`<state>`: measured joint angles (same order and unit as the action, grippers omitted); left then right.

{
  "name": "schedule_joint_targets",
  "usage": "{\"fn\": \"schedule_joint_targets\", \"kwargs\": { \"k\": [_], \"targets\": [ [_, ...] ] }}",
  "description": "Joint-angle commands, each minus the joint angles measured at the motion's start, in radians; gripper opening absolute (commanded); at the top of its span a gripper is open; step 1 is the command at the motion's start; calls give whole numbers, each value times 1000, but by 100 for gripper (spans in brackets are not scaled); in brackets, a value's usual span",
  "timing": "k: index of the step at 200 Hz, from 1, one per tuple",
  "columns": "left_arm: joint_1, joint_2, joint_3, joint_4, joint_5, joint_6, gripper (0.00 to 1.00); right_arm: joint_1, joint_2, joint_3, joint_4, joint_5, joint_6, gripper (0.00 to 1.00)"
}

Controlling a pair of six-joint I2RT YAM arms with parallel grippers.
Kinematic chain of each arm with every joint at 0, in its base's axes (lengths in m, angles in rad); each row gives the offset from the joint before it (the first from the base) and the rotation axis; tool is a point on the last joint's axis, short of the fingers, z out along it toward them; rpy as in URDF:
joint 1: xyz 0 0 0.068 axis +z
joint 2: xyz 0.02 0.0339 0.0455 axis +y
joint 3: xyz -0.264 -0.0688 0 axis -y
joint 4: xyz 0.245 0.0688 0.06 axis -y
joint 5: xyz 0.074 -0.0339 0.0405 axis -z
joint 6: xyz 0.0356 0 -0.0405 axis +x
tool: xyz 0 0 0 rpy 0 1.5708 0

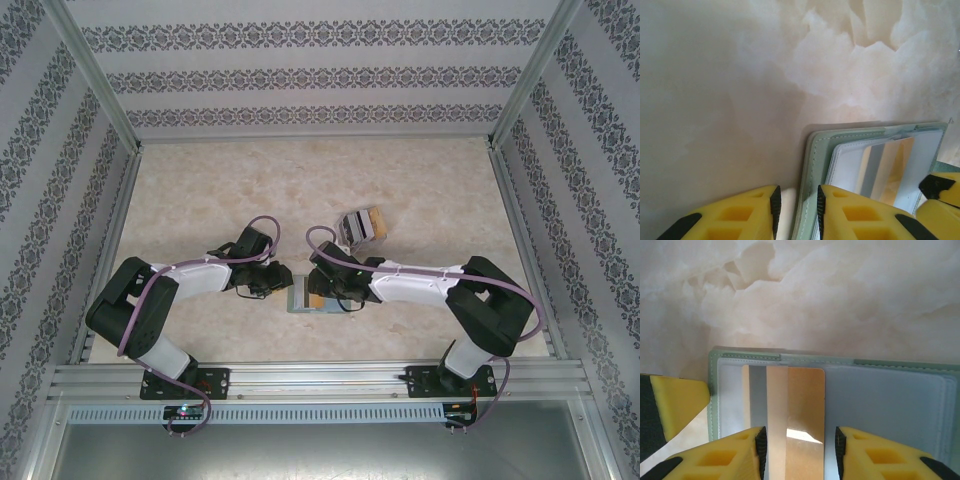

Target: Put the credit cards into the card holder

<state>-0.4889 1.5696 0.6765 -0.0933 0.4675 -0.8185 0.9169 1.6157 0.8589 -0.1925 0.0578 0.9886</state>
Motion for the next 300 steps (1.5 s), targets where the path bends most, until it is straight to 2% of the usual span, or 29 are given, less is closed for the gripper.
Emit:
{"fn": "schedule_joint_targets", "kwargs": {
  "k": [1, 30, 67, 81, 127, 160, 198, 235, 259, 300],
  "targets": [
    [-5, 21, -12, 32, 10, -1, 29, 9, -19, 16, -81, 35, -25, 41],
    [-5, 19, -18, 58, 35, -4, 29, 17, 8, 19, -71, 12, -10, 39],
    [-7, 18, -32, 115, 85, -5, 35, 22, 44, 29, -39, -28, -17, 29],
    [-9, 19, -35, 134, 94, -10, 36, 22, 58, 37, -44, -31, -13, 28],
    [-13, 53, -31, 146, 109, -21, 32, 25, 86, 41, 13, -70, -22, 16],
    [-16, 61, -36, 151, 108, -34, 28, 25, 106, 50, 59, -105, -20, 15],
    [-17, 52, -43, 156, 97, -49, 31, 25, 121, 57, 104, -139, 1, 15],
    [-17, 50, -43, 153, 86, -60, 32, 27, 116, 44, 115, -122, 88, 19],
    [-18, 46, -41, 144, 73, -62, 32, 31, 92, 53, 90, -95, 83, 18],
    [-17, 43, -43, 142, 59, -66, 31, 26, 53, 27, 110, -112, 100, 10]
  ]
}}
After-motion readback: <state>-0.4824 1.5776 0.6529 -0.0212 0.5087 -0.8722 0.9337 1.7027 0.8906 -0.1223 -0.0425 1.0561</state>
